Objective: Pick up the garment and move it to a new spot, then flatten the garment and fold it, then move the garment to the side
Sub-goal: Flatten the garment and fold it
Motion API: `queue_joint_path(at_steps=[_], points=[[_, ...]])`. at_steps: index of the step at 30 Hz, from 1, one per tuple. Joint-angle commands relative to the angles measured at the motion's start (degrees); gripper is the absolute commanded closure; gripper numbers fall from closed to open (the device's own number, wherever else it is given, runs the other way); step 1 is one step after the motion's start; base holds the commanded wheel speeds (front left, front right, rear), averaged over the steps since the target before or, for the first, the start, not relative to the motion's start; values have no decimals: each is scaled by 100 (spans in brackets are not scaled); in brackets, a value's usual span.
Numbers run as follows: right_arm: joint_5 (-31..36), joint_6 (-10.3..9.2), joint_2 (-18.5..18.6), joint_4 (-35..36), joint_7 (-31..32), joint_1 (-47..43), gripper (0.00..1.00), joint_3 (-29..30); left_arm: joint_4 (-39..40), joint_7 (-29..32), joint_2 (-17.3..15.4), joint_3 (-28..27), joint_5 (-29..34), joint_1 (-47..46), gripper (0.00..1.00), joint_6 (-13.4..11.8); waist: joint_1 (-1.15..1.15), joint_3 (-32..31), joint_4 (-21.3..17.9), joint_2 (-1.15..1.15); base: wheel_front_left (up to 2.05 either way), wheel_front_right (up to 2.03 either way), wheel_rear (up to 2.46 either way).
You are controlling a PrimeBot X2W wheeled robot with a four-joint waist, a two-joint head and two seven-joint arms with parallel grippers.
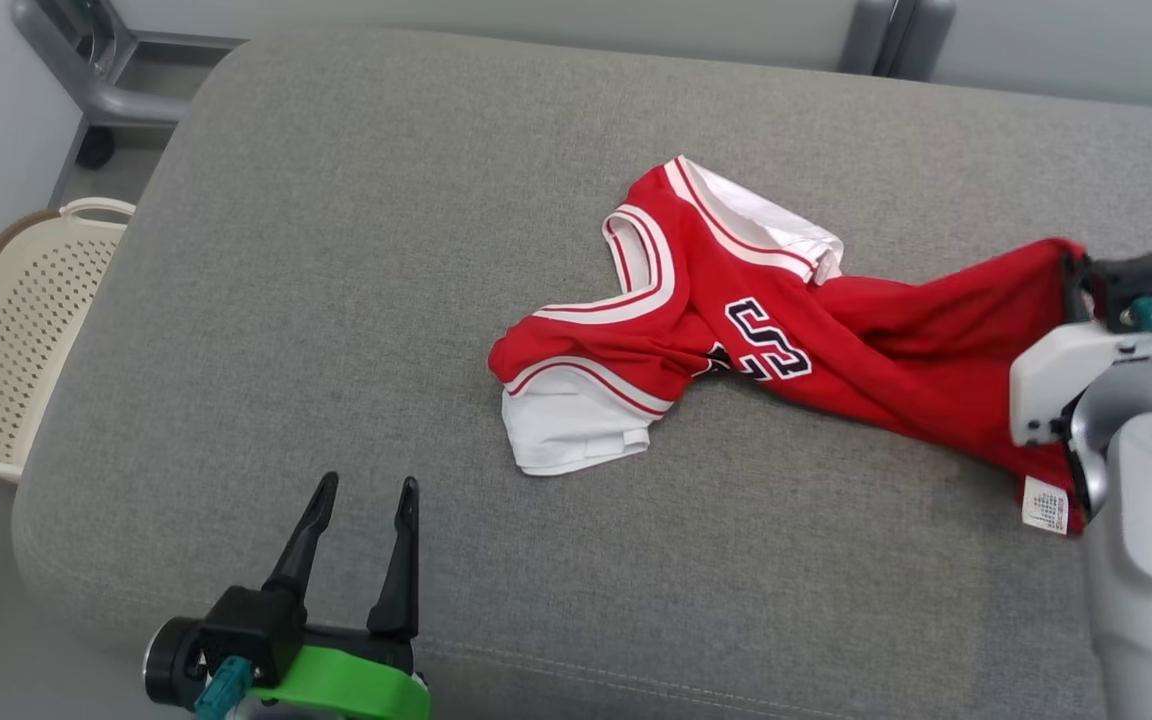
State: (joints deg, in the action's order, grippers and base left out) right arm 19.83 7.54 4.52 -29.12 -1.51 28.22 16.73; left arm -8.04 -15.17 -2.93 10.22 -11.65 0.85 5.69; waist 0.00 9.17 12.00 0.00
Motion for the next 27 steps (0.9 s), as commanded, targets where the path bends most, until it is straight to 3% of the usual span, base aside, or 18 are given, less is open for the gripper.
queue_joint_path(at_steps=[1,9,15,16,17,18,27], points=[[142,-10,154,-80,-18,249,100,31,26,-3,2,34,-24,-149,0,29,0,237,109,0,0,0,0],[621,-11,785,-666,-100,1336,100,339,103,-3,2,186,-52,-430,0,68,0,772,437,0,0,0,0],[861,-11,932,-1104,-187,1906,100,707,117,-3,2,258,-57,-595,0,82,0,1016,603,0,0,0,0],[890,-11,910,-1166,-208,1973,90,770,121,-3,1,260,-51,-616,0,82,0,1043,617,0,0,0,0],[935,-11,879,-1240,-205,2046,31,823,131,-3,1,261,-50,-644,0,76,0,1069,625,0,0,0,0],[956,-11,851,-1334,-150,2101,0,892,132,-3,2,262,-37,-668,0,69,0,1082,630,0,0,0,0],[736,-10,549,-2075,-18,2223,0,1300,2,-3,0,134,29,-692,0,-31,0,876,502,0,0,0,0]])
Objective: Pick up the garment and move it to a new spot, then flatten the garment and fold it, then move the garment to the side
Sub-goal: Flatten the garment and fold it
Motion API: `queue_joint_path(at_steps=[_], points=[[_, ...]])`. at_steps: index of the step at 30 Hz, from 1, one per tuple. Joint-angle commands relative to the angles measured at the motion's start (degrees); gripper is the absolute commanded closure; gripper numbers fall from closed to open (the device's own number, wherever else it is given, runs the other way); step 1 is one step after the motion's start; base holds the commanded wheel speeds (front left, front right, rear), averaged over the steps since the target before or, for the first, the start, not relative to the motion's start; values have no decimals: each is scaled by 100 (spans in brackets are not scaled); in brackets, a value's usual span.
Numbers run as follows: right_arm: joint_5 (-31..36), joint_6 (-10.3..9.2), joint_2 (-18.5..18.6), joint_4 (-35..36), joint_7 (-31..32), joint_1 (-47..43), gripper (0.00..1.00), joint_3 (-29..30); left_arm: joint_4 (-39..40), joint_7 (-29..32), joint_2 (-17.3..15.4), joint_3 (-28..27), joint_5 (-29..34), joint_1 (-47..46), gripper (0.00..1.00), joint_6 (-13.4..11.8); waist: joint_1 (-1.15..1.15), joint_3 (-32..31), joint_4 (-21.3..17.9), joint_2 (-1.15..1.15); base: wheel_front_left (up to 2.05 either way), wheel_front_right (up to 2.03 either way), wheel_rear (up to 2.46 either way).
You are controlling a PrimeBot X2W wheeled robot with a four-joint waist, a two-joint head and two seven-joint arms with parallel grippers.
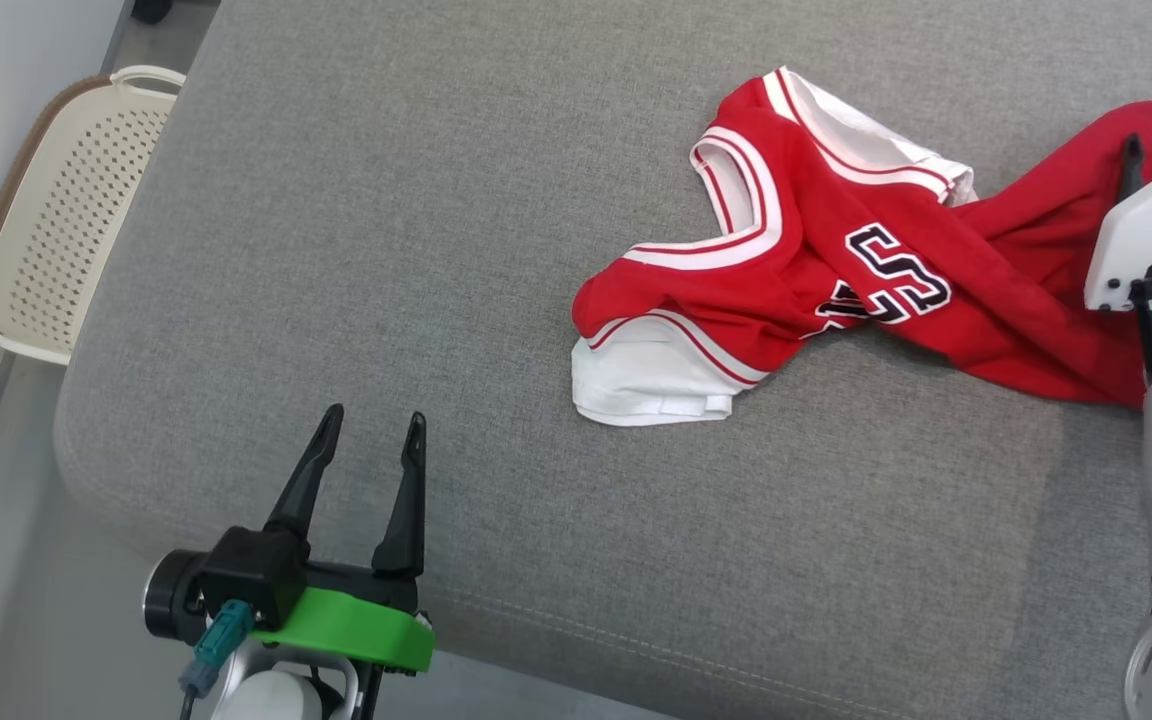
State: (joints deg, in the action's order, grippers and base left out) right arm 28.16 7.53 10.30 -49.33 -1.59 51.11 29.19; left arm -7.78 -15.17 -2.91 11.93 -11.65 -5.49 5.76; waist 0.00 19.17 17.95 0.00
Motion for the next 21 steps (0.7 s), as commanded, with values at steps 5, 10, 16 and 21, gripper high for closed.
queue_joint_path(at_steps=[5,10,16,21], points=[[-490,-9,-182,-232,-175,-294,0,176,-61,-3,-2,-195,29,39,0,-70,0,-390,-244,0,0,0,0],[-1081,-9,-324,-217,-542,-717,0,199,-69,-3,-24,-386,91,240,0,1,0,-824,-483,0,0,0,0],[-1766,-9,-573,108,-845,-1405,0,87,-96,-3,-61,-705,-10,520,0,28,0,-1357,-764,0,0,0,0],[-2611,-9,-708,659,-1095,-2236,0,-552,-454,23,-41,-922,-233,697,0,-84,0,-1823,-987,0,0,0,0]])
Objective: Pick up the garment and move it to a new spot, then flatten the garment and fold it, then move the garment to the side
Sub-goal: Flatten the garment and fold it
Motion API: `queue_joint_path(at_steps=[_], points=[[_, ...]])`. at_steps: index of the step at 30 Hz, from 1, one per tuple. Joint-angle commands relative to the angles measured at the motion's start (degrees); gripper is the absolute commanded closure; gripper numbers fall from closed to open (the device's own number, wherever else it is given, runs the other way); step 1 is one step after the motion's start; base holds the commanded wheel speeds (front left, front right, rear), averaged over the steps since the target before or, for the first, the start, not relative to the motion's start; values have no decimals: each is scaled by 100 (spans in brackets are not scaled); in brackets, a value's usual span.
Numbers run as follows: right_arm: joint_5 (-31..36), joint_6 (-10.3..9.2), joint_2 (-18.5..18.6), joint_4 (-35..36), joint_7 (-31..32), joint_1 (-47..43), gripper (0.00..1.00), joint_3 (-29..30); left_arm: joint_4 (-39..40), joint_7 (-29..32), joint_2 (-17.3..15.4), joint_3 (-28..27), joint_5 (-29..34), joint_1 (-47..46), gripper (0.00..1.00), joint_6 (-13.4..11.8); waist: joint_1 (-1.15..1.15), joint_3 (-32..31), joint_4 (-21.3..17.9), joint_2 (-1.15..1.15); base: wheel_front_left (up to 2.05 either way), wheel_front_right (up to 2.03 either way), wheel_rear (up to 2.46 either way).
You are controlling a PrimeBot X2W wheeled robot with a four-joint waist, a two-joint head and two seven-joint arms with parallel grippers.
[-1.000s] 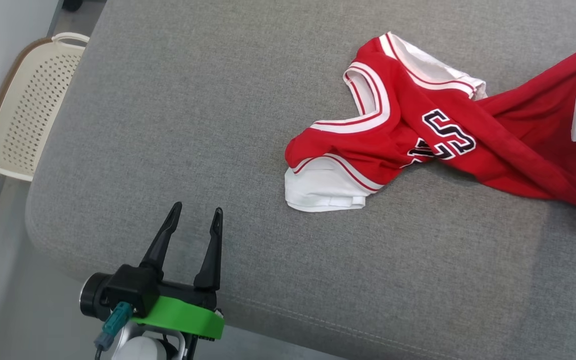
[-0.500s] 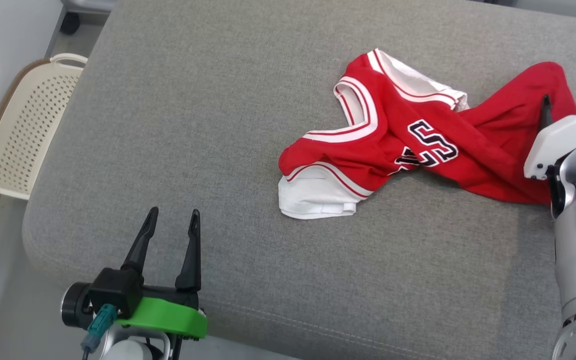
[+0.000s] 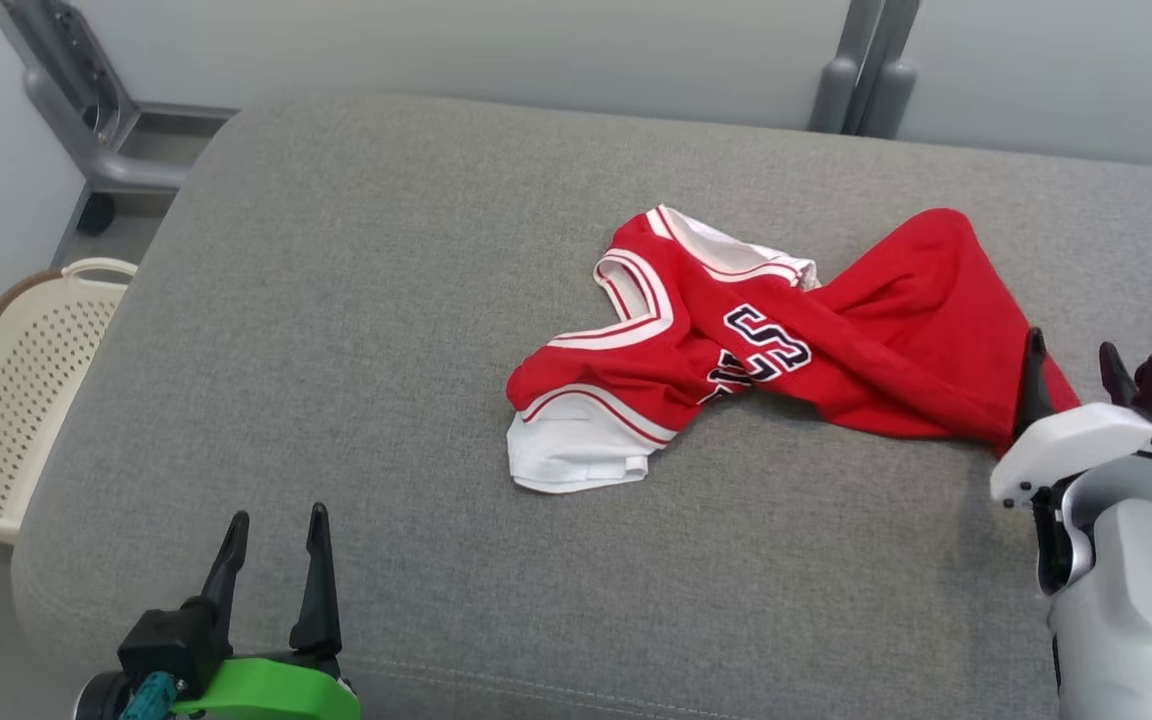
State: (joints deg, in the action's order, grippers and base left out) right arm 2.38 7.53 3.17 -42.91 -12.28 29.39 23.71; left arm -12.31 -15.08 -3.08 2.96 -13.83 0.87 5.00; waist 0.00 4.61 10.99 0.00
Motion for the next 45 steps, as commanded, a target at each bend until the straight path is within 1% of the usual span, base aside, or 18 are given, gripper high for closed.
queue_joint_path(at_steps=[1,5,8,12,14,16,18,21,24,30,37,45], points=[[-171,-8,-6,146,-67,-224,0,-159,-59,45,-24,-32,-36,68,0,-22,0,-434,-330,0,0,0,0],[-740,-9,-17,743,-132,-901,0,-784,-178,176,-81,-38,-107,98,0,-29,0,-640,-473,0,0,0,0],[-1044,-8,-18,1200,-162,-1355,0,-1164,-184,214,-111,-30,-119,116,0,-34,0,-704,-587,0,0,0,0],[-1027,-8,-21,1681,-187,-1836,0,-1476,-165,169,-176,10,-31,188,0,-59,0,-733,-721,0,0,0,0],[-891,-8,-21,1849,-193,-2039,0,-1602,-111,140,-183,63,14,253,0,-48,0,-746,-756,0,0,0,0],[-877,-8,-16,2003,-210,-2211,0,-1662,-55,79,-242,86,48,279,0,-3,0,-755,-774,0,0,0,0],[-721,-8,-20,2147,-214,-2394,0,-1695,-43,28,-246,117,38,345,0,44,0,-774,-779,0,0,0,0],[-644,-8,-19,2359,-228,-2619,0,-1656,-83,1,-252,118,28,434,0,59,0,-808,-777,0,0,0,0],[-673,-8,-21,2487,-202,-2852,0,-1762,-220,-12,-261,80,-7,491,0,84,0,-868,-811,0,0,0,0],[-791,-8,-18,2427,8,-3114,0,-1876,-466,-17,-241,17,-1,600,0,45,0,-1019,-880,0,0,0,0],[-900,-8,-20,2521,137,-3180,0,-1955,-547,-12,-169,34,26,673,0,88,0,-1052,-989,0,0,0,0],[-931,-8,-19,2599,167,-3219,0,-1967,-595,-13,-140,95,99,590,0,131,0,-1009,-1016,0,0,0,0]])
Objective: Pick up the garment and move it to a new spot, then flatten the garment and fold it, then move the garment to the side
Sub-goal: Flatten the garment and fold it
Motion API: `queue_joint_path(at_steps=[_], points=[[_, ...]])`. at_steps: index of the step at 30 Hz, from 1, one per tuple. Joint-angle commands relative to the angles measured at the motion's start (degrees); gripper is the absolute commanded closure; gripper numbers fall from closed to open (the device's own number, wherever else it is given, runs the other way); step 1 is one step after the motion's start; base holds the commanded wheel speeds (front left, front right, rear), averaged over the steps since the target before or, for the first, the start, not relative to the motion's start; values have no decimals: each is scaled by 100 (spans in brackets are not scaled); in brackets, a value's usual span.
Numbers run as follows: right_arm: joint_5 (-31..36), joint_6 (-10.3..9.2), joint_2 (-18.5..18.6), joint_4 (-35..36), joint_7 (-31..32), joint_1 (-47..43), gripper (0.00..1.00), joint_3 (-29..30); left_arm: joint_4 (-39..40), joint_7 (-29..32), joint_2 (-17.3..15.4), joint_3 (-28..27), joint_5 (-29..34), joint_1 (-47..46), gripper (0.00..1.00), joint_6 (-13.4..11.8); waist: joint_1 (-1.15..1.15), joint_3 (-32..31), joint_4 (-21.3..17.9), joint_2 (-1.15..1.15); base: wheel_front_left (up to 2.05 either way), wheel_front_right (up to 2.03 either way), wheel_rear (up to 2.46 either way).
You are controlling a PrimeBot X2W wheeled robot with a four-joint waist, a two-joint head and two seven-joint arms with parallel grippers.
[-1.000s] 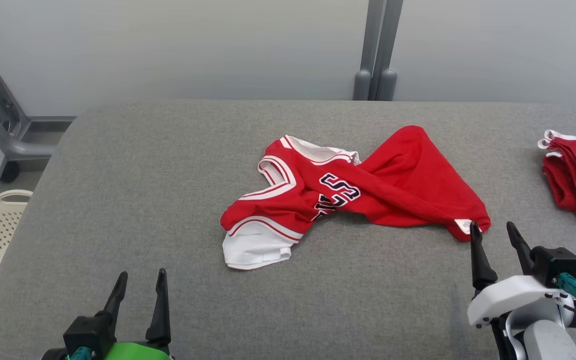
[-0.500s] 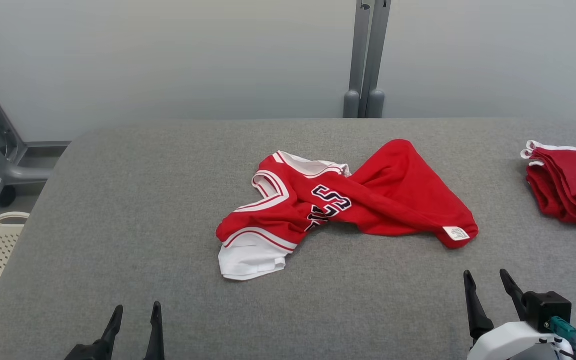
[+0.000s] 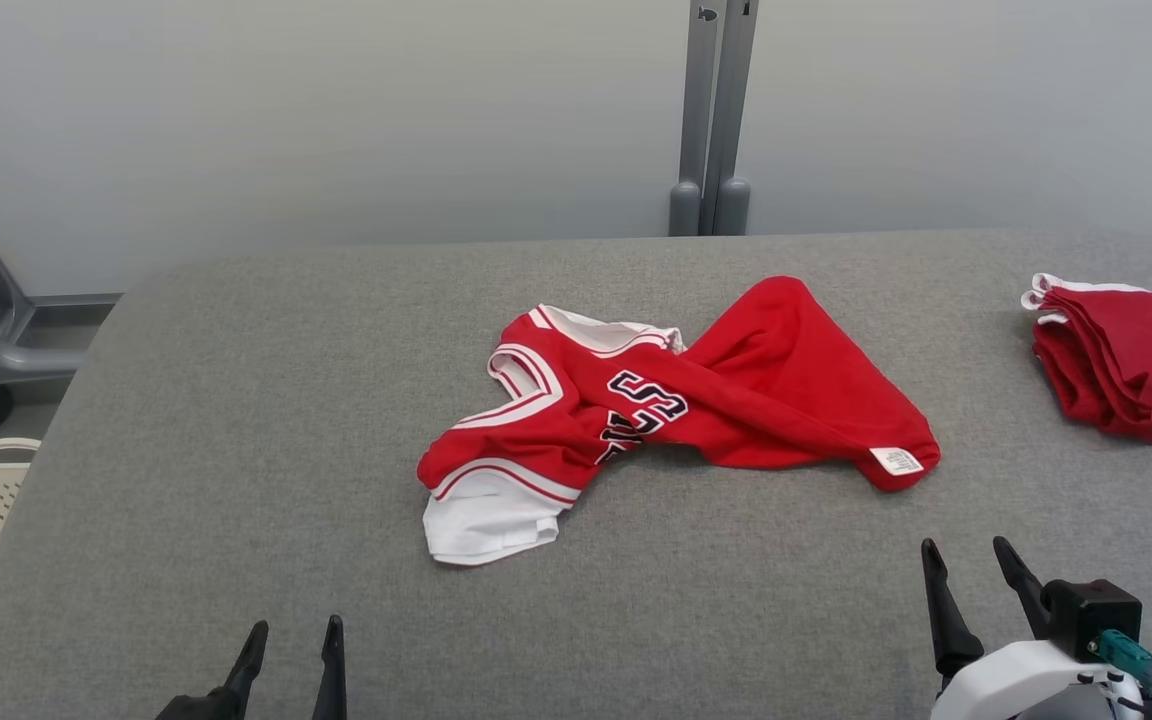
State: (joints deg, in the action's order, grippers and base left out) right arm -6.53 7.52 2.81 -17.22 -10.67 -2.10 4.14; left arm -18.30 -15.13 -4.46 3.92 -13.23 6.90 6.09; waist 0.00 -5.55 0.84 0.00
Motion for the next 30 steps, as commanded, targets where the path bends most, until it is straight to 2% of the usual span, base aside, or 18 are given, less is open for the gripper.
queue_joint_path(at_steps=[1,10,16,24,30], points=[[-48,-7,17,35,4,-74,0,-14,4,-8,0,-2,43,-19,0,26,0,14,0,0,0,0,0],[-57,-7,17,40,28,-34,0,-33,-81,-8,-13,20,65,-109,0,63,0,103,20,0,0,0,0],[170,-7,19,89,245,276,0,-14,-381,70,-23,175,-153,-441,0,103,0,287,-21,0,0,0,0],[865,-7,33,-90,1211,1266,0,239,-955,892,-165,741,-710,-1614,0,140,0,836,-184,0,0,0,0],[1071,-7,237,-340,1274,1961,0,145,-1474,1475,-425,1181,-875,-2438,0,135,0,1289,-316,0,0,0,0]])
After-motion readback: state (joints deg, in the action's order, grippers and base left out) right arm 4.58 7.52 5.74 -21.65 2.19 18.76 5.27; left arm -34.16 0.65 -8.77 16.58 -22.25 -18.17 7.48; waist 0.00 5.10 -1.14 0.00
